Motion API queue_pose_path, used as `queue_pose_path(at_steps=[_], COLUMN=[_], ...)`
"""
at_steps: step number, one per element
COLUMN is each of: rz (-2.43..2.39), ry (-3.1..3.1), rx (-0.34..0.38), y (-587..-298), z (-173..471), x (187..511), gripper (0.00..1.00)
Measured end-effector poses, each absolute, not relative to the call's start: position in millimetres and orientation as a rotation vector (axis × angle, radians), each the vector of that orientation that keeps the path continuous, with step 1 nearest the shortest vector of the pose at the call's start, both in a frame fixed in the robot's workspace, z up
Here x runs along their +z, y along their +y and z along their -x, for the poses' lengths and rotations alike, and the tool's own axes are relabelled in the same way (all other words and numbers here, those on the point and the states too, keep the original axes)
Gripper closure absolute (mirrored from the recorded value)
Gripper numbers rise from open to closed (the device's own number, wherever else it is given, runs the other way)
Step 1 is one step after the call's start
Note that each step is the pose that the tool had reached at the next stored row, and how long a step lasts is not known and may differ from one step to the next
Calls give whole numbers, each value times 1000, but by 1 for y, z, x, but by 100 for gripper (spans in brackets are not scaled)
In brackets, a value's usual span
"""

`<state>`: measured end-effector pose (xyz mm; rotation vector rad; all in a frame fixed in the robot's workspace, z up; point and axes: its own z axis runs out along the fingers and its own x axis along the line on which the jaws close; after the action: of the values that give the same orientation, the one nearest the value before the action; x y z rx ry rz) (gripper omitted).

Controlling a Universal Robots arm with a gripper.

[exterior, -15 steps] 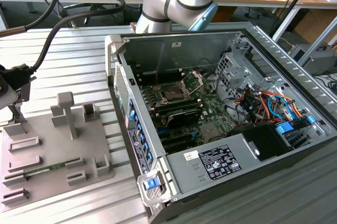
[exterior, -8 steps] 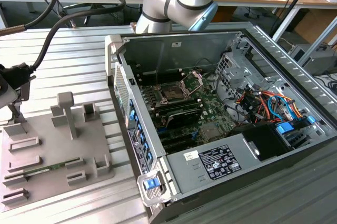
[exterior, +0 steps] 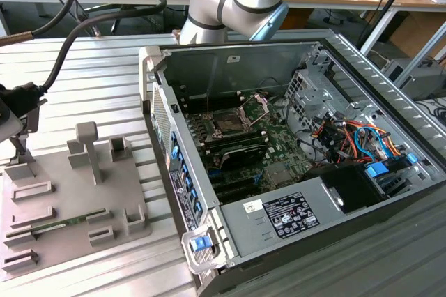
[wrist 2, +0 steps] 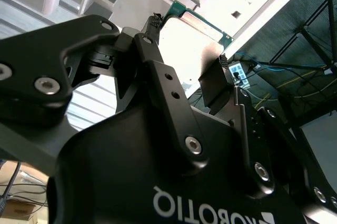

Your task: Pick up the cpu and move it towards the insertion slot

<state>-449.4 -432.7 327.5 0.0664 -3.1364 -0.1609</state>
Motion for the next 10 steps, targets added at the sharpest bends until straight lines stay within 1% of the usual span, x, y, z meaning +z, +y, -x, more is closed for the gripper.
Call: queue_pose_path(at_steps=[10], rz=[-66], ry=[-3136], rx=[-167], y=[-433], z=[449], x=[330], gripper=[45])
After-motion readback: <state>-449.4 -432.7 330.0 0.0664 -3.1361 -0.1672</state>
